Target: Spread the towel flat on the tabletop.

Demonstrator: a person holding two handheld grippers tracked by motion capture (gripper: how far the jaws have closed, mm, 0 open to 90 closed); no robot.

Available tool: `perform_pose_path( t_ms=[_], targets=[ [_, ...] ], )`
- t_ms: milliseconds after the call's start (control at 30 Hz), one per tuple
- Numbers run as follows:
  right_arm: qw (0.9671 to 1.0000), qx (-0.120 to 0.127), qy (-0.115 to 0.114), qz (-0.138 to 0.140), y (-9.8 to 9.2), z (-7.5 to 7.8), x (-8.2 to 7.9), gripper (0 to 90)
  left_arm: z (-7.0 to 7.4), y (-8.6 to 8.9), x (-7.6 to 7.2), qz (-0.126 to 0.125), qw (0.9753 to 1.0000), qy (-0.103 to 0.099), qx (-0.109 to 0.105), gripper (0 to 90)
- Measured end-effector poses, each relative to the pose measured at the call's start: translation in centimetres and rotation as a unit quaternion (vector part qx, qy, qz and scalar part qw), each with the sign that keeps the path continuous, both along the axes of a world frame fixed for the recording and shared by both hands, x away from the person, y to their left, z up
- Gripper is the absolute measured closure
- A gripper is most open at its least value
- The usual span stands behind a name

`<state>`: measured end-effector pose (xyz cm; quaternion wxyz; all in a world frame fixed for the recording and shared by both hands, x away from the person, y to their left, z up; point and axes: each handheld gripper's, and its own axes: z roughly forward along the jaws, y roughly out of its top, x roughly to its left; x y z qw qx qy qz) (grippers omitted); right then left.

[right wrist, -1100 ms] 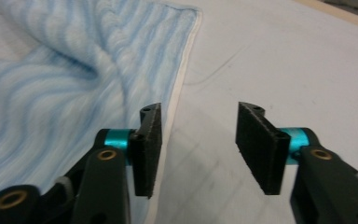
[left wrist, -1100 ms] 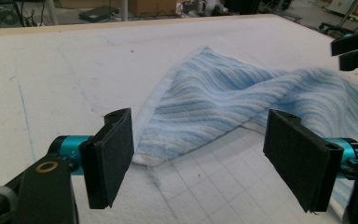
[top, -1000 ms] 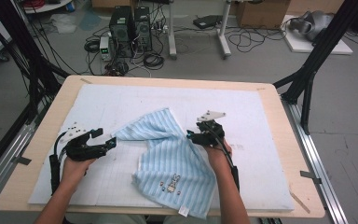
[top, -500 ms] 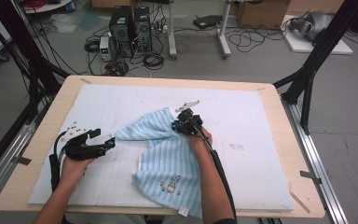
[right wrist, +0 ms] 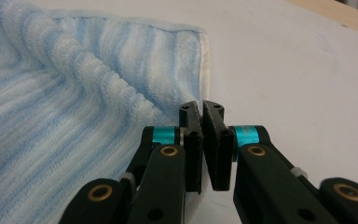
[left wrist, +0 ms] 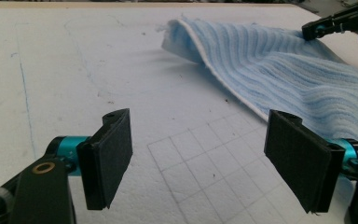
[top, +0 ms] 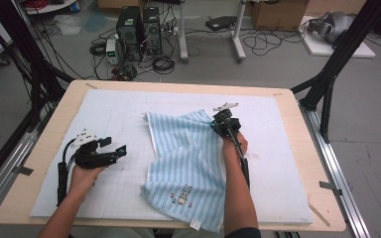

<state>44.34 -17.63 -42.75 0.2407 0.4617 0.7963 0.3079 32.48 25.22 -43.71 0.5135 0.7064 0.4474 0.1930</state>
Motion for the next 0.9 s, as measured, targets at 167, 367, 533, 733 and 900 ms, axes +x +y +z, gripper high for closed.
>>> perform_pose_path(
  t_ms=[167, 367, 533, 733, 900],
  targets=[
    [0.9989, -0.013, -0.010, -0.044, -1.4, 0.0, -0.2, 86.7, 0.0, -0.2, 0.1, -0.001, 1.0000, 0.002, 0.000, 24.1],
    [0.9945, -0.027, -0.025, -0.099, -2.3, 0.4, -0.6, 81.0, 1.4, -1.7, 0.6, -0.034, 0.9993, -0.005, 0.016, 25.8],
    [0.9950, 0.005, -0.054, -0.083, -2.6, 1.2, -1.8, 54.0, 1.4, -3.5, 1.4, -0.060, 0.9981, 0.007, 0.012, 28.1],
    [0.9951, 0.019, -0.082, -0.051, -3.4, 1.8, -5.1, 40.6, 1.1, -6.6, 2.0, -0.087, 0.9960, 0.011, 0.013, 33.4],
    [0.9933, 0.045, -0.094, -0.050, -5.2, 2.0, -8.0, 32.9, 1.0, -8.5, 2.8, -0.101, 0.9945, 0.011, 0.023, 34.0]
  ],
)
